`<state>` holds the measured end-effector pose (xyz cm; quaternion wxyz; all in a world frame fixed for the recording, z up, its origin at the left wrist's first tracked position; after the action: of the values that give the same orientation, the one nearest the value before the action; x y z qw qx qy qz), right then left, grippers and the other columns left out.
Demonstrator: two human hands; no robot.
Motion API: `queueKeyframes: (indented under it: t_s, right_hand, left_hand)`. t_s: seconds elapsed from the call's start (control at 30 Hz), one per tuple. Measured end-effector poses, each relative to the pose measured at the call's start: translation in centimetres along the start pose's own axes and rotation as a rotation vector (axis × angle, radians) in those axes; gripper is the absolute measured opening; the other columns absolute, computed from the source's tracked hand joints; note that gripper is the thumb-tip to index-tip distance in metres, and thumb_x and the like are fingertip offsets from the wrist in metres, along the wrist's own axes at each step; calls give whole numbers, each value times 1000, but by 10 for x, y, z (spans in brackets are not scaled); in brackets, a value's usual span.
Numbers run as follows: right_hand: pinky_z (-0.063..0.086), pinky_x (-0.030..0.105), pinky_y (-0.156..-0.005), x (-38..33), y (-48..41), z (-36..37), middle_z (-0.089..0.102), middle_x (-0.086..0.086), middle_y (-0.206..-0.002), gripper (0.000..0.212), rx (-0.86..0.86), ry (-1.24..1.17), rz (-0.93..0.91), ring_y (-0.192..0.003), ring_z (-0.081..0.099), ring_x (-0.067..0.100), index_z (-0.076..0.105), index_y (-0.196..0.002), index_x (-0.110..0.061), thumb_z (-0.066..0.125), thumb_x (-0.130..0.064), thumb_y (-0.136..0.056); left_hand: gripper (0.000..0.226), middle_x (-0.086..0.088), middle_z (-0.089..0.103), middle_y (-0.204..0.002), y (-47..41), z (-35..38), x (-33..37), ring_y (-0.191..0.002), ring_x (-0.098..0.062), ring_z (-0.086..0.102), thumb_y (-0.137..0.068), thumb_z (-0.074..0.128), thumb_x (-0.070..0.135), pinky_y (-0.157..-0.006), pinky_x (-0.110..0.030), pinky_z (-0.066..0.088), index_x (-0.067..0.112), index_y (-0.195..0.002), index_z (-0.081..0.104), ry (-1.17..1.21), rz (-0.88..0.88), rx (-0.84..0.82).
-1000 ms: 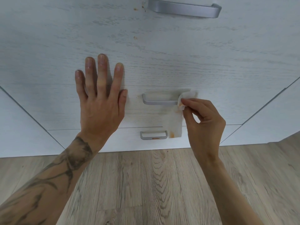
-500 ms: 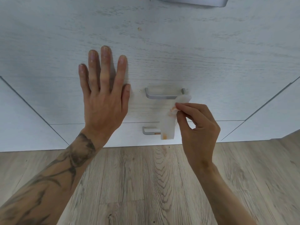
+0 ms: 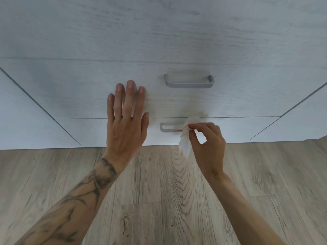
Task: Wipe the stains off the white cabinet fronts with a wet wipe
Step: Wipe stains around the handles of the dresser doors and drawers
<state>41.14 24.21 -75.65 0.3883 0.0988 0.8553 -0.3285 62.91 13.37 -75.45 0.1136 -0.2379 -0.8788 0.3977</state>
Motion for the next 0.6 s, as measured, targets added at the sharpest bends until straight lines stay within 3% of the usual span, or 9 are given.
queueKeyframes:
  t_s: [0.07,0.17,0.4,0.5,0.6]
  right_hand:
    - [54,35,-82,7,0,11,63,-25,-103,15,-21,44,-24,-105,55,6,79,-106,-29,75,-20,-95]
    - [50,45,-94,23,1,17,68,-17,-108,14,-30,111,-66,-112,51,9,82,-107,-25,78,-20,-95]
    - [43,40,-93,32,-1,27,79,-9,-101,12,11,181,-240,-105,59,24,85,-101,-18,83,-19,-90]
    - [42,37,-91,29,-5,32,79,-9,-98,12,-29,153,-278,-100,58,20,85,-100,-17,85,-18,-88]
    - [41,37,-92,37,-9,23,79,-9,-97,11,-30,175,-297,-101,57,20,85,-100,-18,84,-19,-89]
  left_hand:
    - [72,-16,-3,-176,7,6,0,-164,-35,-10,-116,45,32,-133,-59,8,10,-171,5,-10,-4,-25]
    - [75,-16,-5,-175,12,14,-1,-163,-34,-15,-116,45,38,-132,-61,6,11,-171,1,-38,3,-39]
    - [80,-17,-5,-173,13,22,-1,-164,-39,-11,-116,45,45,-132,-62,4,12,-170,-2,-112,-10,-25]
    - [80,-18,-6,-172,13,22,0,-160,-41,-1,-116,45,45,-132,-61,4,12,-170,-4,-140,-6,-26]
    - [80,-17,-8,-173,14,22,0,-163,-40,-8,-116,44,44,-132,-61,5,12,-170,-5,-148,-8,-34]
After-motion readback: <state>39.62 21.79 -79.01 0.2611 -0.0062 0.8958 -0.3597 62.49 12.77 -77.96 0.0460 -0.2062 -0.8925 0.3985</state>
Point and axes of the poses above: each hand's wrist, its own y-axis away from the middle knuckle, its own z-axis out of the palm, x = y × z, the point moved 1 cm from there along -y, towards the middle knuckle
